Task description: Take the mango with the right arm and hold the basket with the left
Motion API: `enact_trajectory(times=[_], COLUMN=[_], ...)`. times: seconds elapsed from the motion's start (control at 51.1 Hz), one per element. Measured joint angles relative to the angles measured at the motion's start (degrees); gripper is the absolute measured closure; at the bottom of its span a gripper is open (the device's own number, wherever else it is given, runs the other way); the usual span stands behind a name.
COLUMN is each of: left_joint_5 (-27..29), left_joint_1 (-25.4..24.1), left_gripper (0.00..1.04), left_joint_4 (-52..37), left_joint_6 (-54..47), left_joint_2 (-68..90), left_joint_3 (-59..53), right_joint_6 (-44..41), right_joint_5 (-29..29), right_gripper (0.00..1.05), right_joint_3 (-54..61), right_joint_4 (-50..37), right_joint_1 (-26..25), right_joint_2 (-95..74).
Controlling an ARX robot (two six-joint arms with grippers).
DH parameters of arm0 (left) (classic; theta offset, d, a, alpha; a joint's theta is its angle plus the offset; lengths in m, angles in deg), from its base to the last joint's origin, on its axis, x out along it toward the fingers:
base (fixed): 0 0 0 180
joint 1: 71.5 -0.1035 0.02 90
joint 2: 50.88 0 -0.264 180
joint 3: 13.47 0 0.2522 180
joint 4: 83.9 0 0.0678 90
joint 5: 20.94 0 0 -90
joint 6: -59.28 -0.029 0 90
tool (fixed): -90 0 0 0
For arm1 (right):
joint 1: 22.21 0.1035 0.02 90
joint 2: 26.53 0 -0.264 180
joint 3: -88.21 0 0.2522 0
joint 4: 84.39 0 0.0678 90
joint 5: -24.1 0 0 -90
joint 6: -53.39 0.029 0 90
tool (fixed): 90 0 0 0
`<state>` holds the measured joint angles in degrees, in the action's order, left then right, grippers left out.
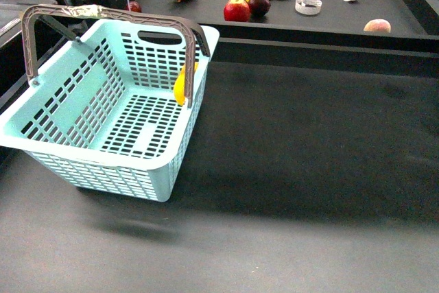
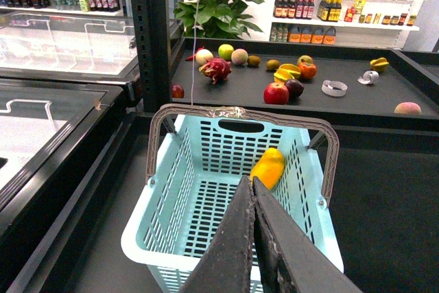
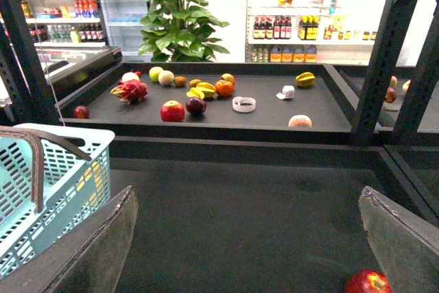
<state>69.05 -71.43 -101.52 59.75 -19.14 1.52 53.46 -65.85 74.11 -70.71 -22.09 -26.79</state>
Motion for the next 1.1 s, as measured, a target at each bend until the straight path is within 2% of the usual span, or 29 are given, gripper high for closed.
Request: enact_trajectory(times=[0.489,0.822,0.9,1.096], left_joint_5=[0.0,0.0,0.0,0.0], left_joint_1=[0.0,0.0,0.0,0.0], left_gripper=[1.03,1.03,1.03,1.03], left_joint_4=[15.2,21.2,30.3,31.2], left_joint_6=[0.0,0.0,0.0,0.0], left_joint_2=[-15.8,-21.8,-29.2,-31.4], left_joint_3=[0.0,0.0,0.0,0.0], right_joint_6=[0.0,0.0,0.0,0.0], right_joint_5=[0.0,0.0,0.0,0.0], right_gripper=[0.08,0.08,0.08,0.08], right_joint_3=[0.0,0.0,0.0,0.0], right_joint_4=[0.0,0.0,0.0,0.0], right_joint_1=[0.0,0.0,0.0,0.0], right_joint_2=[0.0,0.0,0.0,0.0])
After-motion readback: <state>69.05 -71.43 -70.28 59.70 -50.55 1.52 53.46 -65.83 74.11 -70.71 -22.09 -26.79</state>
